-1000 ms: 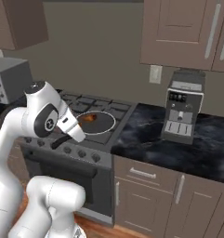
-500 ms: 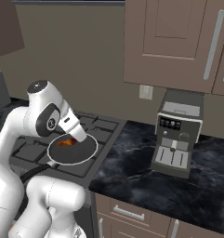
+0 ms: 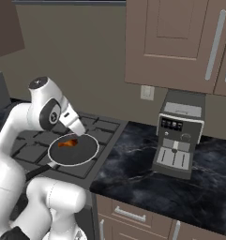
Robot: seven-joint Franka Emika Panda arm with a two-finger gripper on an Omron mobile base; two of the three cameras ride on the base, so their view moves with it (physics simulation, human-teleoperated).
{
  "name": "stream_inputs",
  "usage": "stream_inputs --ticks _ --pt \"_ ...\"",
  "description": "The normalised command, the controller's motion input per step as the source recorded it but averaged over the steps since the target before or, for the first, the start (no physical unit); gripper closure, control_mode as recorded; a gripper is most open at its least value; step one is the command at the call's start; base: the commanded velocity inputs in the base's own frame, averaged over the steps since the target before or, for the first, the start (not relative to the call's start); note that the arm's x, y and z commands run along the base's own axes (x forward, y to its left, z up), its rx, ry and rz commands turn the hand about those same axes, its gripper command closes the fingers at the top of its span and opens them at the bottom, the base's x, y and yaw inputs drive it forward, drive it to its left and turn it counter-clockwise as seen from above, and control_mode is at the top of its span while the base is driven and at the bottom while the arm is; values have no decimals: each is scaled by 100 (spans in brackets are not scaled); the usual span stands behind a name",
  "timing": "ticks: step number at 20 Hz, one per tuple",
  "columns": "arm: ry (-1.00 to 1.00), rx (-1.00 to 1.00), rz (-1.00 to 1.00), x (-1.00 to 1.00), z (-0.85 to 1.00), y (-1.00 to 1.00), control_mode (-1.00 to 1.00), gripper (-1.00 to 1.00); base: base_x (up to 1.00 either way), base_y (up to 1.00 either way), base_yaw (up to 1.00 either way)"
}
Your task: Take the chicken drumsticks from the pan and place one on each plate on the dining counter.
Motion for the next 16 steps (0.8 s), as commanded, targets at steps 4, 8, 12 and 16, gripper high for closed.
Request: stream_inputs --ticks 4,8,12,16 --pt "0 5 0 37 -35 42 -100 -100 0 0 0" --pt "3 8 0 39 -71 46 -100 -100 0 0 0" --pt "11 12 0 44 -89 59 -100 -100 0 0 0" --pt "11 8 0 47 -78 36 -100 -100 0 0 0"
